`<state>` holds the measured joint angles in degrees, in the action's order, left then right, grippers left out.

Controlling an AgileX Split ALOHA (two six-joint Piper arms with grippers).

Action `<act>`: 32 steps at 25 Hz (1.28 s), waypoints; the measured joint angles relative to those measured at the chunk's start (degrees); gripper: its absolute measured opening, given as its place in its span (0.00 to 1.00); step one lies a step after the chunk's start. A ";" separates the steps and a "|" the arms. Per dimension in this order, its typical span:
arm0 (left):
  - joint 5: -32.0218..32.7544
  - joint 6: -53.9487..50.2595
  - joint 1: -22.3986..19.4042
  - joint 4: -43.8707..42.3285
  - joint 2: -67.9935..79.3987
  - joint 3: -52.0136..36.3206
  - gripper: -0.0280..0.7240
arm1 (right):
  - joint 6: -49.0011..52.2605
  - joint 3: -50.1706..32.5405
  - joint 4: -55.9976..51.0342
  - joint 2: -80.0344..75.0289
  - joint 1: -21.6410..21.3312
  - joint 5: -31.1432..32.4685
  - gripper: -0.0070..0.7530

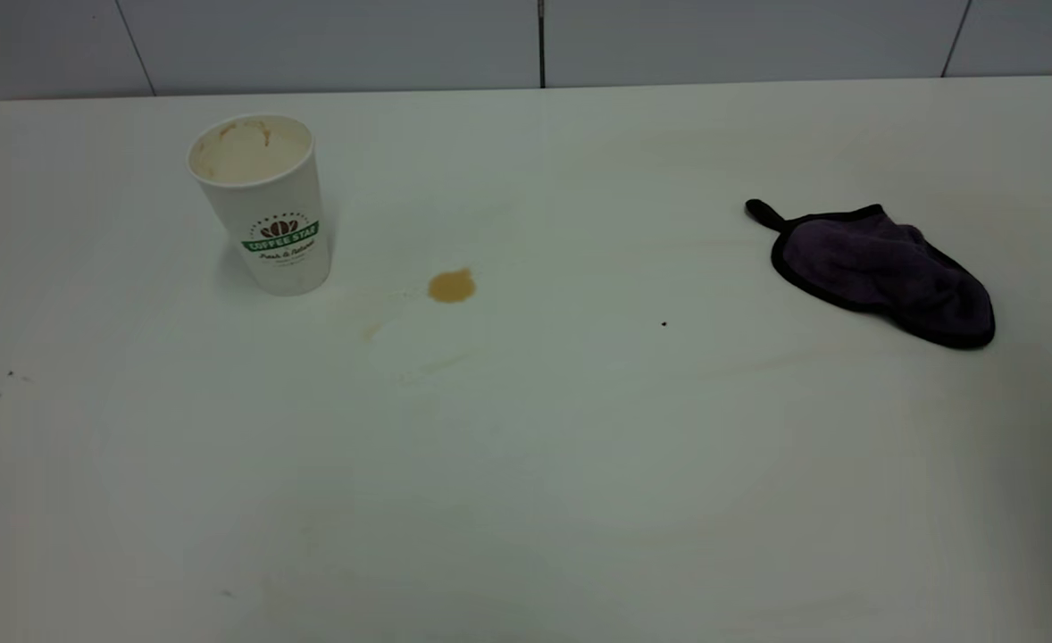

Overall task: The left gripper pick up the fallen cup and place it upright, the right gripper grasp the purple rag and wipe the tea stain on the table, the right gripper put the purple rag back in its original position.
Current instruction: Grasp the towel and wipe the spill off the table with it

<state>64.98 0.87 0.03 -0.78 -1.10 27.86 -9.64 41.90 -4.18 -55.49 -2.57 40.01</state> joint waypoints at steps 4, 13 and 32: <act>0.00 -0.11 0.00 0.00 0.00 0.00 0.75 | -4.37 4.82 -0.99 -16.45 0.00 -4.84 0.96; 0.04 -0.11 0.00 0.00 0.00 0.00 0.75 | -6.82 14.59 -1.06 -45.34 3.64 -15.01 0.96; 0.04 -0.11 0.00 0.00 0.00 0.00 0.75 | -5.44 47.65 -2.46 -83.44 6.07 -9.97 0.96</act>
<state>65.02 0.76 0.03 -0.78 -1.10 27.86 -15.07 89.55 -6.64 -138.93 3.50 30.04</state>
